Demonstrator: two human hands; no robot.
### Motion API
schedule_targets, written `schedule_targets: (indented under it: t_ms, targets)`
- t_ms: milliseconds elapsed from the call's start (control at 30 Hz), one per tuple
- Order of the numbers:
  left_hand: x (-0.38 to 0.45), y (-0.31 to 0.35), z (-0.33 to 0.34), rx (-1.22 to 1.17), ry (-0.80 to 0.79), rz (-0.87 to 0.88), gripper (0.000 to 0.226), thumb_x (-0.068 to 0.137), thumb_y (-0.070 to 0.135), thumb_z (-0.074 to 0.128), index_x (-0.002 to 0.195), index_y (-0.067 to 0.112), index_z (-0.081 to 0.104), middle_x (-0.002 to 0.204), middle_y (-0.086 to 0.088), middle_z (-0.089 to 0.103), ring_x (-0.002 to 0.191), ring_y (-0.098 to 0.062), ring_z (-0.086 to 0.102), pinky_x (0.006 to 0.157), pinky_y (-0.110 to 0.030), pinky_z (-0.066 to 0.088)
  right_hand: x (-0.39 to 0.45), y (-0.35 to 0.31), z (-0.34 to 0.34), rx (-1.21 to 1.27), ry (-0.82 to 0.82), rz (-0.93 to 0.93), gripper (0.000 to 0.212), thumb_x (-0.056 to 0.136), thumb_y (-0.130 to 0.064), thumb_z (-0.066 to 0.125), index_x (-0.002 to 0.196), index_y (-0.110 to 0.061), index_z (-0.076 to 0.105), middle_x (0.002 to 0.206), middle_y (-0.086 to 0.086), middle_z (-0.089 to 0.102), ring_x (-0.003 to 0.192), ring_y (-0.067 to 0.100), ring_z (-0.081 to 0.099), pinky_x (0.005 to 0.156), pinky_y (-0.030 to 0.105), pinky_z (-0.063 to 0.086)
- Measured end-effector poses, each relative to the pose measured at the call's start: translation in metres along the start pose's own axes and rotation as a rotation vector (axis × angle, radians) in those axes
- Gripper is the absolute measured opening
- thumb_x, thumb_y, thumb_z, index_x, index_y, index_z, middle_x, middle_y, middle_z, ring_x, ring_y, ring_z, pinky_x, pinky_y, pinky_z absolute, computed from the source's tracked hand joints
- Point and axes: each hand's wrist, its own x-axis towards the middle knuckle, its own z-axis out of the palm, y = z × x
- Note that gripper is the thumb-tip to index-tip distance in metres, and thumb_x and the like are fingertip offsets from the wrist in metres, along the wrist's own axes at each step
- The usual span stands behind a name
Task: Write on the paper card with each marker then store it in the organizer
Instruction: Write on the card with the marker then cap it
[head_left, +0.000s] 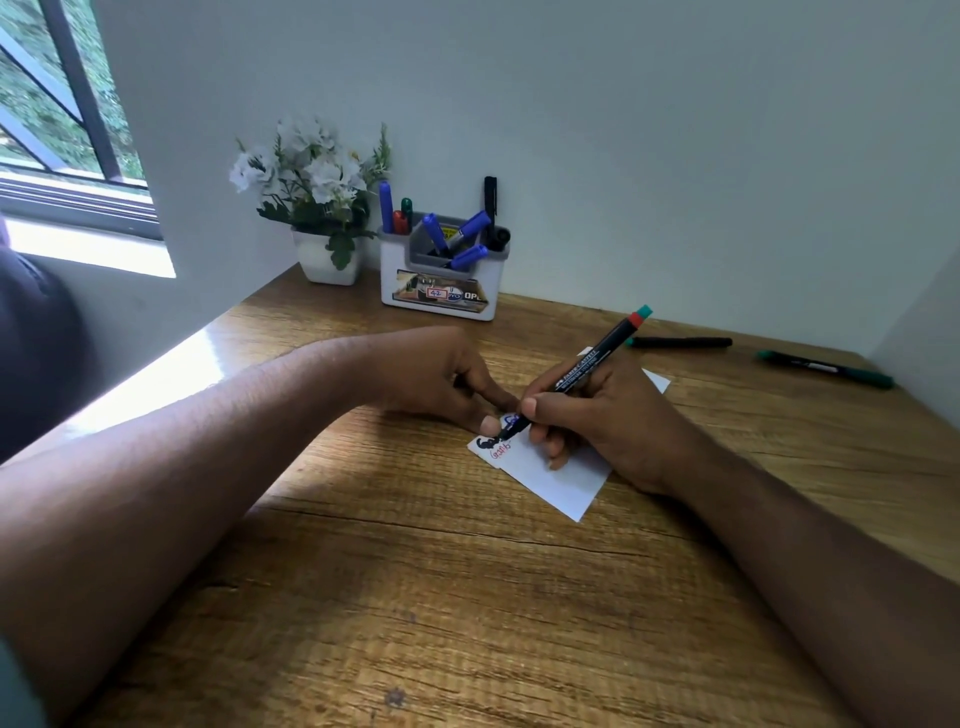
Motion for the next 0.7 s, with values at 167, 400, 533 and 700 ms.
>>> schedule_targets:
  t_ms: [167, 400, 533, 700]
  targets:
    - [-0.004, -0.004, 0.001, -0.097, 0.14, -0.019, 0.041, 0.082, 0.038, 0.07, 0.123, 0.037, 0.061, 0.064, 0.008, 0.06, 0.059, -0.002, 0.054, 0.058, -0.01, 0.037, 0.004, 0.001, -0.005, 0.26, 0.137, -0.028, 0.012, 0.089, 0.0, 0.059, 0.085, 0.005, 0.068, 0.063, 0.012, 0.065, 0.048, 0.017, 0.056, 0.044, 0.026, 0.05]
    - [-0.001, 0.005, 0.01, -0.767, 0.303, 0.027, 0.055, 0.096, 0.058, 0.014, 0.143, 0.04, 0.037, 0.057, -0.011, 0.053, 0.039, -0.015, 0.029, 0.045, -0.027, 0.024, 0.006, -0.007, -0.004, 0.471, 0.178, -0.079, 0.024, 0.096, -0.006, 0.045, 0.087, -0.007, 0.067, 0.066, 0.01, 0.065, 0.052, 0.017, 0.055, 0.043, 0.026, 0.046]
    - [0.003, 0.012, 0.017, -0.833, 0.231, 0.018, 0.074, 0.084, 0.073, 0.001, 0.146, 0.042, 0.028, 0.049, -0.004, 0.053, 0.043, -0.017, 0.03, 0.044, -0.025, 0.023, 0.006, -0.009, 0.0, 0.246, 0.188, -0.138, 0.009, 0.09, -0.003, 0.061, 0.083, -0.008, 0.064, 0.066, 0.014, 0.065, 0.049, 0.021, 0.056, 0.045, 0.029, 0.047]
    - [0.005, 0.015, 0.019, -0.862, 0.228, 0.016, 0.071, 0.087, 0.068, -0.001, 0.145, 0.04, 0.03, 0.043, 0.0, 0.052, 0.05, -0.022, 0.036, 0.042, -0.026, 0.024, 0.005, -0.01, 0.008, 0.119, 0.183, -0.168, 0.004, 0.082, -0.003, 0.071, 0.086, -0.003, 0.069, 0.065, 0.014, 0.067, 0.048, 0.019, 0.059, 0.045, 0.029, 0.051]
